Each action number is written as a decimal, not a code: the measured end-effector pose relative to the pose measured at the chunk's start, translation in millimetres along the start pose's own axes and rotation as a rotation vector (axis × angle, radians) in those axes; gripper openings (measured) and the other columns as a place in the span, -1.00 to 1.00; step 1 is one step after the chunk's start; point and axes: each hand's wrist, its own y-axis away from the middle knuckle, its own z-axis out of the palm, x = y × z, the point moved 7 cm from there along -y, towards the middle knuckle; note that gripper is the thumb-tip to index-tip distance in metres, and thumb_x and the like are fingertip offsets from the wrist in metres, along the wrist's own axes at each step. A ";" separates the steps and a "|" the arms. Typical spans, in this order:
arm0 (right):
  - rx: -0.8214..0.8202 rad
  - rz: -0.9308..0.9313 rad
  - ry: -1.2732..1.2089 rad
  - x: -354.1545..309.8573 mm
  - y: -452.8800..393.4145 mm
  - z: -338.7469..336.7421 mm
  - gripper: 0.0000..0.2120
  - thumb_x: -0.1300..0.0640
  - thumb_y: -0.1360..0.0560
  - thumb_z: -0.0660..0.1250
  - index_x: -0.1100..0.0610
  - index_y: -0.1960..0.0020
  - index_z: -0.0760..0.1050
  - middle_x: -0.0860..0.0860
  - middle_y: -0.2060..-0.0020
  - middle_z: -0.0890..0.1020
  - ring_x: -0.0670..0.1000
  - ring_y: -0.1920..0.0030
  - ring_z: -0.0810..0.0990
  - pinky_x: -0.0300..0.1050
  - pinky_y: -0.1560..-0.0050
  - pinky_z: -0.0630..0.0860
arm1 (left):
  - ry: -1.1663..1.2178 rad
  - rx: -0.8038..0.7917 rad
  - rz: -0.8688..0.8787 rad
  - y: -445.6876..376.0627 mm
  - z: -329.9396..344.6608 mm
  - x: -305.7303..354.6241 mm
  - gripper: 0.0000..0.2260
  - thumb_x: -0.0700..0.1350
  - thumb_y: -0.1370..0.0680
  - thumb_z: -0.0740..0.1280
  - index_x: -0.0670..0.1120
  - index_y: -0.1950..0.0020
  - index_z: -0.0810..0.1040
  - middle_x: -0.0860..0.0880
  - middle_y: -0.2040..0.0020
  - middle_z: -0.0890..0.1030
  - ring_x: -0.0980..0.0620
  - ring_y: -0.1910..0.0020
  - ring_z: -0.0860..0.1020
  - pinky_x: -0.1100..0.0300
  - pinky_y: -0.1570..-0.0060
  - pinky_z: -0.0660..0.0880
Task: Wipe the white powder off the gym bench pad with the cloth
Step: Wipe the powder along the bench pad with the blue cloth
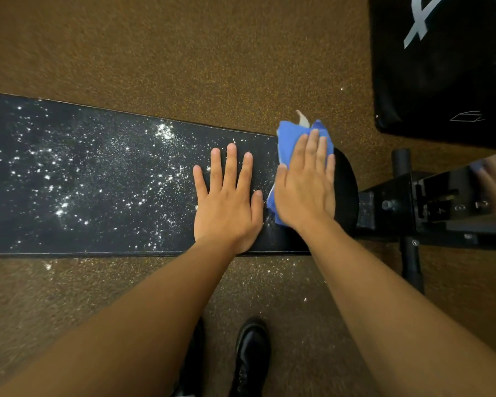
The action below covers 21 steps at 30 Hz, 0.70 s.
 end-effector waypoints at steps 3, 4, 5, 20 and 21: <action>0.005 -0.117 0.049 0.5 41.1 3.5 -0.39 -0.03 -0.62 -0.16 0.27 -0.57 -0.12 0.21 -0.58 -0.07 0.15 -0.58 -0.13 0.11 -0.55 -0.11 | 0.012 0.001 0.003 -0.3 -0.4 -1.0 -0.41 0.14 -0.61 -0.16 -0.03 -0.61 -0.12 -0.10 -0.62 -0.14 -0.14 -0.57 -0.24 -0.24 -0.49 -0.24; -0.008 -0.134 0.056 6.3 50.6 4.6 -0.38 -0.04 -0.61 -0.18 0.27 -0.57 -0.10 0.20 -0.58 -0.06 0.15 -0.58 -0.12 0.12 -0.55 -0.09 | 0.013 0.004 0.003 0.2 -0.7 -1.0 -0.41 0.14 -0.61 -0.16 -0.03 -0.61 -0.12 -0.10 -0.62 -0.14 -0.14 -0.57 -0.24 -0.24 -0.49 -0.23; -0.015 -0.135 0.058 12.9 52.3 5.2 -0.37 -0.04 -0.60 -0.19 0.27 -0.57 -0.09 0.20 -0.58 -0.04 0.15 -0.58 -0.11 0.12 -0.55 -0.07 | 0.013 0.009 0.003 0.5 -1.4 -1.2 -0.42 0.14 -0.61 -0.15 -0.03 -0.61 -0.12 -0.10 -0.62 -0.13 -0.14 -0.57 -0.23 -0.24 -0.49 -0.22; -0.046 -0.084 0.048 17.7 34.4 1.3 -0.38 -0.02 -0.61 -0.14 0.25 -0.58 -0.13 0.18 -0.58 -0.10 0.13 -0.58 -0.16 0.12 -0.55 -0.12 | 0.025 0.002 0.002 0.5 -2.3 -0.7 -0.42 0.14 -0.62 -0.14 -0.02 -0.61 -0.11 -0.09 -0.62 -0.13 -0.12 -0.57 -0.25 -0.22 -0.49 -0.25; -0.042 -0.025 0.045 16.9 20.7 -0.5 -0.38 -0.01 -0.62 -0.11 0.25 -0.58 -0.16 0.18 -0.58 -0.13 0.13 -0.58 -0.19 0.12 -0.55 -0.15 | 0.022 0.002 0.003 0.3 -2.0 -0.6 -0.42 0.14 -0.62 -0.14 -0.02 -0.61 -0.12 -0.09 -0.62 -0.13 -0.12 -0.57 -0.24 -0.22 -0.49 -0.25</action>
